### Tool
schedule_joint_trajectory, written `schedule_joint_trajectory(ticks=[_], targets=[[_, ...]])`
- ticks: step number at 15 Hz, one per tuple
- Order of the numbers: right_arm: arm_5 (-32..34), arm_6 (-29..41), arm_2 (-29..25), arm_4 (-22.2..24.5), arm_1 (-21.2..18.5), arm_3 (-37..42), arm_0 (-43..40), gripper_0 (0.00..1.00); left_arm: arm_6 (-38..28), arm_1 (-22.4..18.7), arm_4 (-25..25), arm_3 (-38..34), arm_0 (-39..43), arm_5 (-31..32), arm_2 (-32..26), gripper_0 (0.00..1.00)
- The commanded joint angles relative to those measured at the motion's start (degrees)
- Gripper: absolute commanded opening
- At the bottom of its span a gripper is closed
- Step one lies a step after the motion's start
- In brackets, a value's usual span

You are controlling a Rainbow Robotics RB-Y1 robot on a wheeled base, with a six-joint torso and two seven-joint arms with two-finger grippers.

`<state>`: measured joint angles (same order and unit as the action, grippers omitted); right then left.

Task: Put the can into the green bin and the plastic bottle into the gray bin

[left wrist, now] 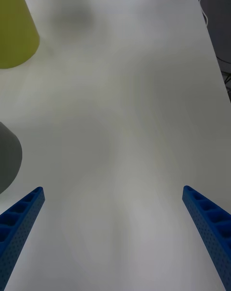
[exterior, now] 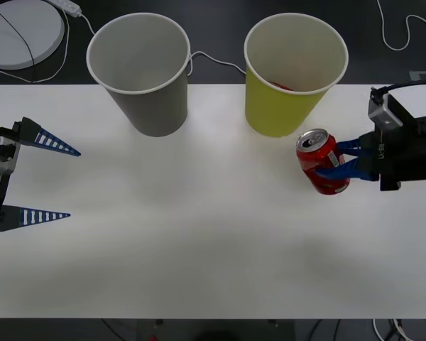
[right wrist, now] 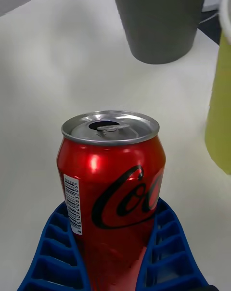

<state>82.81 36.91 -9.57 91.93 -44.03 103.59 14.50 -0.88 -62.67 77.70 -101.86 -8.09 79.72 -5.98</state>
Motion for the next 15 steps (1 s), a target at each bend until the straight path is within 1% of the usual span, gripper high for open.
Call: schedule_joint_trajectory(ticks=[1,5,8,10,13,15], targets=[[-0.01,8.44,-0.19,-0.08,-3.87,2.41,0.97,0.0,0.0,0.0,0.0,0.0,0.0,0.0,0.0,1.0],[0.07,21.62,-0.1,-0.17,-10.64,6.72,2.37,0.0,0.0,0.0,0.0,0.0,0.0,0.0,0.0,1.0],[0.34,29.09,-0.1,-1.58,-14.24,8.3,3.69,0.0,0.0,0.0,0.0,0.0,0.0,0.0,0.0,1.0],[3.06,33.49,-0.1,-1.58,-15.91,8.56,6.85,0.0,0.0,0.0,0.0,0.0,0.0,0.0,0.0,1.0],[6.49,37.44,-0.1,-1.05,-17.93,8.47,11.25,0.0,0.0,0.0,0.0,0.0,0.0,0.0,0.0,1.0],[6.93,37.44,0.08,-0.35,-19.34,8.12,12.92,0.0,0.0,0.0,0.0,0.0,0.0,0.0,0.0,1.0]])
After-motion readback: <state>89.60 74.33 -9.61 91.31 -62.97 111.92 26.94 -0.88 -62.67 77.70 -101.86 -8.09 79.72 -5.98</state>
